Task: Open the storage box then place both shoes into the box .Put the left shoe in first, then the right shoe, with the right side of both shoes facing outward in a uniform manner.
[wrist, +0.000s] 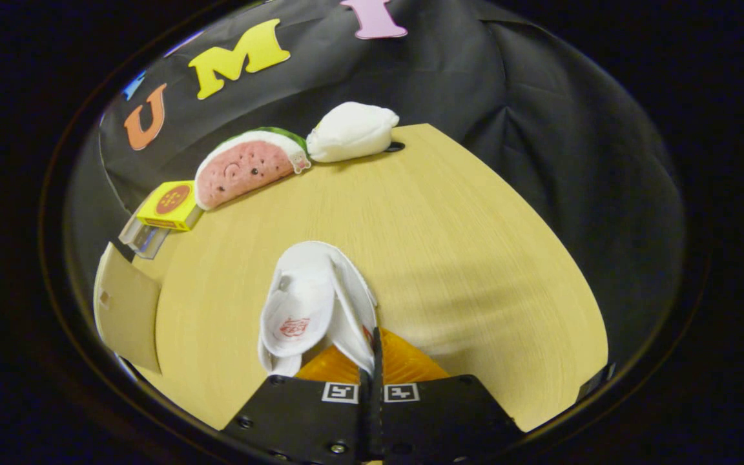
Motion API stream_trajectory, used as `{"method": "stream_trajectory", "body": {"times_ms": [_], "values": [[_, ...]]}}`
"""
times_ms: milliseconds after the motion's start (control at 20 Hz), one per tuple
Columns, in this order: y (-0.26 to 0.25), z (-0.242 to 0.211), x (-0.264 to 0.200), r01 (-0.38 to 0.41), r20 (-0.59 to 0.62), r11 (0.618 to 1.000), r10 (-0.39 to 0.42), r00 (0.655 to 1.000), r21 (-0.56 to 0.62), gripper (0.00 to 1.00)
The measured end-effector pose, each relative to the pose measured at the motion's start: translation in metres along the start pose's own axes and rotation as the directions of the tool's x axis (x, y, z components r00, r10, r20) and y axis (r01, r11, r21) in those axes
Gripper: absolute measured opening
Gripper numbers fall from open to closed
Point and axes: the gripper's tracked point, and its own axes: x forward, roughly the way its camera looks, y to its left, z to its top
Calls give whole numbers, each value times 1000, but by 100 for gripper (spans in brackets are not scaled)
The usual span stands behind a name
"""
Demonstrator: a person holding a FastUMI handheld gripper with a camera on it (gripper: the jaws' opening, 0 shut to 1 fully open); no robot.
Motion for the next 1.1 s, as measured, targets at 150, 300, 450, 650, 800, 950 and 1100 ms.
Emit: {"method": "stream_trajectory", "body": {"times_ms": [150, 300, 450, 650, 800, 950, 1100], "values": [[31, -3, -28, 14, 1, 998, -14, 1000, 68, 0], [79, -4, -59, 11, 20, 995, -13, 1000, 99, 0], [137, -9, -92, 7, 27, 990, -11, 1000, 143, 0], [230, -13, -135, 7, 53, 985, -16, 998, 171, 0], [308, -13, -157, -32, 77, 980, 17, 997, 195, 0], [379, -16, -167, -63, 99, 980, 45, 994, 189, 0], [436, -25, -163, -85, 106, 982, 68, 992, 170, 0]]}}
